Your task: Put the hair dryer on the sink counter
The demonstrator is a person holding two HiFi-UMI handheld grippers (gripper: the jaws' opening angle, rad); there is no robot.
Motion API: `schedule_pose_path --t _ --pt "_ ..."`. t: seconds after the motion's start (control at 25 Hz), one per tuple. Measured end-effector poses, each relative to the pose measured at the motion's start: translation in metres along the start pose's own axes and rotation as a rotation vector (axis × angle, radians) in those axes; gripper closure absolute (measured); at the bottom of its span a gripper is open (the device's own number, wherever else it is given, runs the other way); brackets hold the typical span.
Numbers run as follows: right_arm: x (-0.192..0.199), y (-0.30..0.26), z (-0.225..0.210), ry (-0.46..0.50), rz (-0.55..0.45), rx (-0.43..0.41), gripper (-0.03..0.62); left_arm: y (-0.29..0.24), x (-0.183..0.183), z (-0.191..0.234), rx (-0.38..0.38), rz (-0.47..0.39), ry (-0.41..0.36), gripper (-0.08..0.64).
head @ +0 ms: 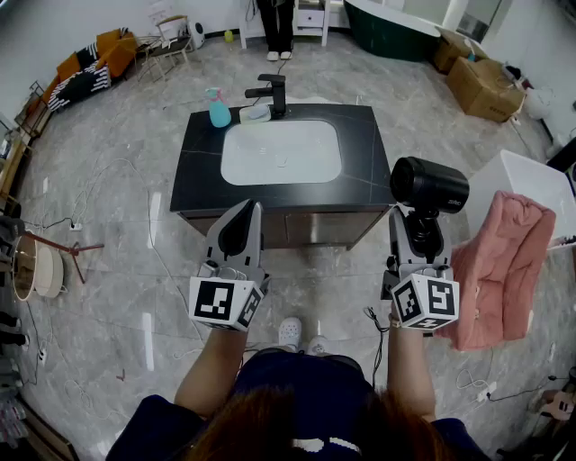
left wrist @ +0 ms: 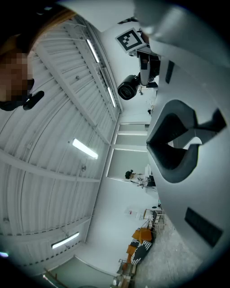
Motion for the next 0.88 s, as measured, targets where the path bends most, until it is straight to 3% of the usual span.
schedule_pose_path --t 0.48,0.68,0.88 --pt "-0.011 0.095 -0.031 -0.013 0.021 -0.053 0.299 0.066 -0.006 -0.088 -0.035 -0.014 -0.008 0.541" --pt "-0.011 0.107 -0.034 -0.018 0.014 -0.067 0.299 0.078 0.002 -0.102 -0.046 -0.005 -0.014 0.541" --pt "-0.005 0.093 -0.034 -0.023 0.019 -0.067 0.299 0.057 0.013 -0.099 -0.014 0.009 0.001 0.541"
Point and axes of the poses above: the fingertips, and each gripper's own axes: y backward along the fingers, z to its left, x out of its underside, the point moved 6 cm from there along y, backward along the fingers, and after that the axes turned 5 degrees about y, right-handed, at the moved point
